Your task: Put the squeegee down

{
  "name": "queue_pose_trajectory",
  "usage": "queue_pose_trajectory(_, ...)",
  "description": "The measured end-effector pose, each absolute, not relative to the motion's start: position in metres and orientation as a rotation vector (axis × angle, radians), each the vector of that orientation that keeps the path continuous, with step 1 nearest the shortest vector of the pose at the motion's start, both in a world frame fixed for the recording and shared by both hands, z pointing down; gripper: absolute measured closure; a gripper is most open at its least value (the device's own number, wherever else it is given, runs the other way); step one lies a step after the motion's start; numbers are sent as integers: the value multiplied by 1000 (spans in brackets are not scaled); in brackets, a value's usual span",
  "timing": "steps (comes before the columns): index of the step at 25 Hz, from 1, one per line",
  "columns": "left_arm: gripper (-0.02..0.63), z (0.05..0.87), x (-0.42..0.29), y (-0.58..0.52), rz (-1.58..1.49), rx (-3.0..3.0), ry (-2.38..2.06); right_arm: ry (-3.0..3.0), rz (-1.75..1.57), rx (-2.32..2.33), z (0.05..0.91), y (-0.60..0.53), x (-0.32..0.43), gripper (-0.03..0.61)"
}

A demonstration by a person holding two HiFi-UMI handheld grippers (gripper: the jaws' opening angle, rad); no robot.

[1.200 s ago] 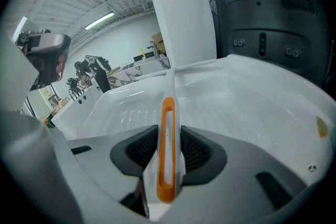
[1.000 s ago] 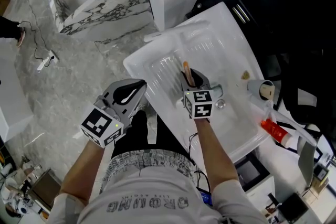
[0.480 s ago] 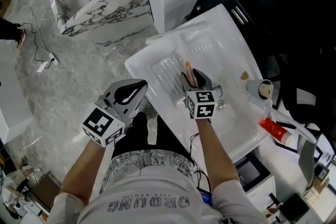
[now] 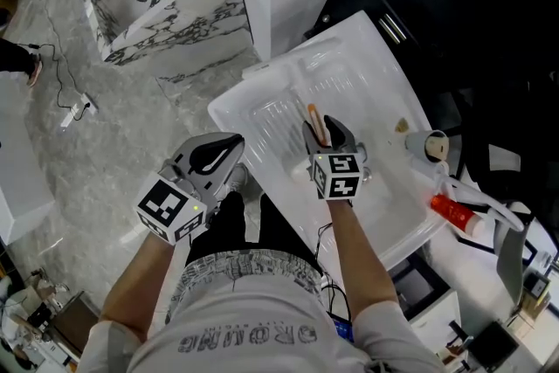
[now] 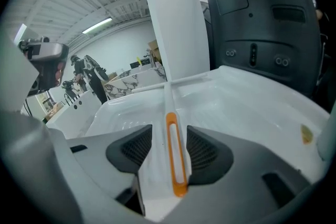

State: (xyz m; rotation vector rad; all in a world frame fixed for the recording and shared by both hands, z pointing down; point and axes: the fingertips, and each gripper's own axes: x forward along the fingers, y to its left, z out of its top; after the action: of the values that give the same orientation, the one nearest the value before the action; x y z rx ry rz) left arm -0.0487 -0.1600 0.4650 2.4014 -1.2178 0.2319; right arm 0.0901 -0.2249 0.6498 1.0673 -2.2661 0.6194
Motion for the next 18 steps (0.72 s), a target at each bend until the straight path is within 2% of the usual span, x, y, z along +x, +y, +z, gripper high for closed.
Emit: queue_pose_trajectory(18,584,435,-43,-165,186,2499,-1158,-2339,588,1127,588,-215,90,367)
